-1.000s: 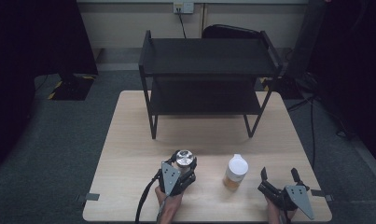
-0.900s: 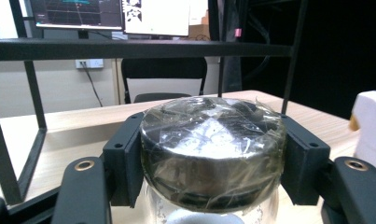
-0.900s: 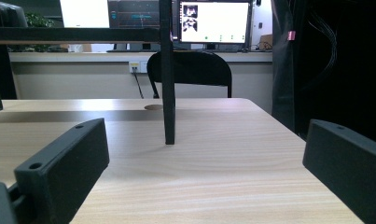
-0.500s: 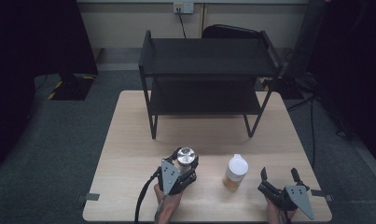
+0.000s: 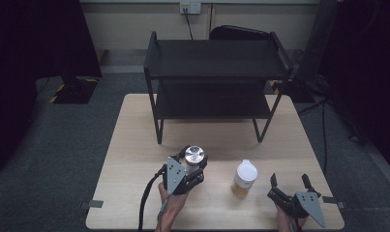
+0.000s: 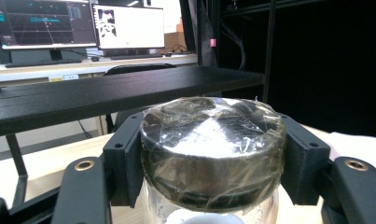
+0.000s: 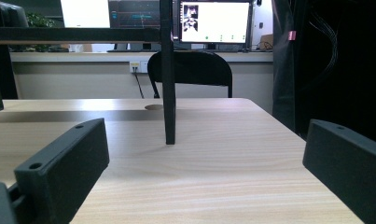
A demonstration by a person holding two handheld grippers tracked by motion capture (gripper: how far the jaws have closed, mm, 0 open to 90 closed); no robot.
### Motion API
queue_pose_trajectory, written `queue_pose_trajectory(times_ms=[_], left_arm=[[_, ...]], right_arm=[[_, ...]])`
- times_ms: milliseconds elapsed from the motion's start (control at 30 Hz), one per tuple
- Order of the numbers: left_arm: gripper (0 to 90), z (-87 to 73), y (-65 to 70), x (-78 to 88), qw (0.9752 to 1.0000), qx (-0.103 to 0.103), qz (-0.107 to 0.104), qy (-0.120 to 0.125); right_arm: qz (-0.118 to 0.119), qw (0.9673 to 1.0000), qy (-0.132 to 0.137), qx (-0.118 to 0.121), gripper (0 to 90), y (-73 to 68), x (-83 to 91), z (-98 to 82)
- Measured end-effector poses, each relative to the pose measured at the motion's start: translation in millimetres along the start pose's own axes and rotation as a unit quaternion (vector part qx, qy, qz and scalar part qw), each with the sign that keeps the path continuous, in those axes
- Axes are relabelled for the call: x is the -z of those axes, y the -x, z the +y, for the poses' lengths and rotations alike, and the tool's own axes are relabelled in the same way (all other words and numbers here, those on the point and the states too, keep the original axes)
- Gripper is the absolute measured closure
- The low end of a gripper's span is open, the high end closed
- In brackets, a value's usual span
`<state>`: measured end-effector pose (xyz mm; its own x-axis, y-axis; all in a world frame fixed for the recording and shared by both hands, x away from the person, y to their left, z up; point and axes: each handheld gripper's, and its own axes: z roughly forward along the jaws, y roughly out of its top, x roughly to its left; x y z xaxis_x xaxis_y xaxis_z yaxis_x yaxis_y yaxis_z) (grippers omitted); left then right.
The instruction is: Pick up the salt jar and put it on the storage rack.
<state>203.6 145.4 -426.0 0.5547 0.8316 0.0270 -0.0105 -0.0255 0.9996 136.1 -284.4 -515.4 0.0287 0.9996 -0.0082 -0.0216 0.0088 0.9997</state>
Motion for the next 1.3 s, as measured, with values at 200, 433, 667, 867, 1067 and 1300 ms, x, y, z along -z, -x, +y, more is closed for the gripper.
queue_pose_trajectory(times_ms=[200,433,667,867,1067,1300], left_arm=[[35.3,11.6,-9.4,-1.3,0.9999,-0.004,-0.014,0.001],[35.3,25.0,-13.1,-5.0,0.9998,0.001,-0.018,0.006],[35.3,41.9,-14.4,-12.1,0.9990,-0.022,-0.035,0.015],[35.3,59.3,-26.2,-21.5,0.9974,-0.021,-0.065,0.022],[35.3,78.3,-47.0,-30.5,0.9937,-0.031,-0.105,0.025],[35.2,101.4,-72.3,-41.9,0.9882,-0.026,-0.148,0.032]], right_arm=[[0.000,1.0000,0.000,0.000,0.0,0.0,0.0,0.0],[0.000,1.0000,0.000,0.000,0.0,-0.1,0.0,0.0],[0.000,1.0000,0.000,0.000,0.0,-0.2,0.0,-0.1],[-0.001,1.0000,0.000,0.000,0.0,-0.2,0.0,-0.1],[-0.001,1.0000,0.000,0.000,0.0,-0.2,0.1,0.0],[-0.001,1.0000,0.000,0.000,0.0,-0.2,0.1,-0.1]])
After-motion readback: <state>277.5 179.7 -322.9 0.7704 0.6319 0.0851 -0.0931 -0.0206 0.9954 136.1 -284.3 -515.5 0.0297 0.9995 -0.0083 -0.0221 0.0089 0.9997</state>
